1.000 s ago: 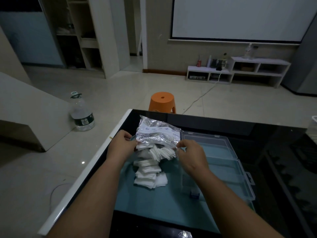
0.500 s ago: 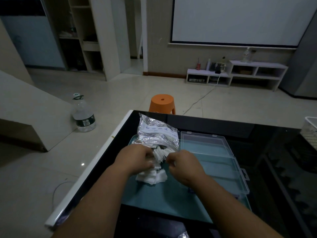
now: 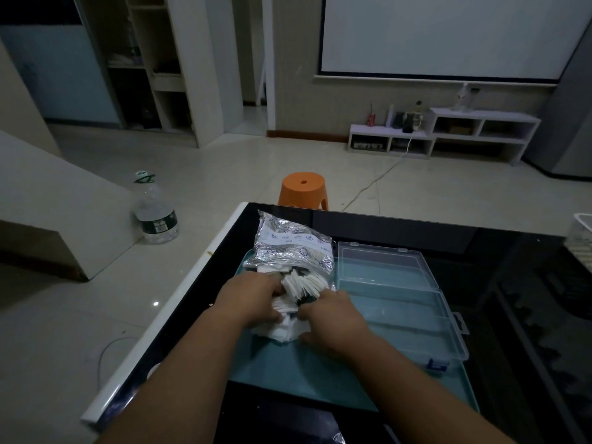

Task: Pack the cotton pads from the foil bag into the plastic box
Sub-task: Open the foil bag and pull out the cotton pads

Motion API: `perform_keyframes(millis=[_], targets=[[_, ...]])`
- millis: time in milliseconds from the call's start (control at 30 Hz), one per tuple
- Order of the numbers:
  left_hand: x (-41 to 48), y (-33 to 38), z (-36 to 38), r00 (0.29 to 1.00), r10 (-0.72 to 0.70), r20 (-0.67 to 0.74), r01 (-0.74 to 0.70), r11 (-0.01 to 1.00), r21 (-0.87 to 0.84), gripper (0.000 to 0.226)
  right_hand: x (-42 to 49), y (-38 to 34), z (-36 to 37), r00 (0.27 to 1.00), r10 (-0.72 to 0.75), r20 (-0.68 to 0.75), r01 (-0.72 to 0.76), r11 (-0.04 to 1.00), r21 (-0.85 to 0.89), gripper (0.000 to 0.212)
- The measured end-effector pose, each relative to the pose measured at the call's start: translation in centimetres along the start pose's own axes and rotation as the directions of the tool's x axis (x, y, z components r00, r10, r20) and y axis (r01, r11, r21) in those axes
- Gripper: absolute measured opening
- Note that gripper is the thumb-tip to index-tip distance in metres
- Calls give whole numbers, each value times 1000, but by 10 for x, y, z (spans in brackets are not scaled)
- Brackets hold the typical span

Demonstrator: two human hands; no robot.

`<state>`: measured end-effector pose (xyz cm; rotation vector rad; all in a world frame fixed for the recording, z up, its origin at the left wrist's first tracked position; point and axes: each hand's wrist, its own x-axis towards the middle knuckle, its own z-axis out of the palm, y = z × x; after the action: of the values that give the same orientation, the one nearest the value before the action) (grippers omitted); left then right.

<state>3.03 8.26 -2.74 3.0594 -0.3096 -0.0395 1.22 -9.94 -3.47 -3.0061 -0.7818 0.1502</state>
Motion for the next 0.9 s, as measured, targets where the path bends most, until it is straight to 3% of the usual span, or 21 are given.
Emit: perform_keyframes(millis=[233,400,767,900], targets=[[4,-14,-4,993,-47,108,60,991,-120,37,-2,-6,4,981,-125,-146,112,989,-99,26],[5,-20,-5,990,-51,133,75,979,-188,30,-3,1,-2,979,-116,-168,100,990,-99,26],[1,-7,-4,995,16,101,-13,1000,-26,36,-7,-3,2,992,-100,-71,90,987,-132,31],[2,-2,-5,996,0,84,-1,1000,5,40,-5,-3,6,987,-126,-97,107,978,-179,29]])
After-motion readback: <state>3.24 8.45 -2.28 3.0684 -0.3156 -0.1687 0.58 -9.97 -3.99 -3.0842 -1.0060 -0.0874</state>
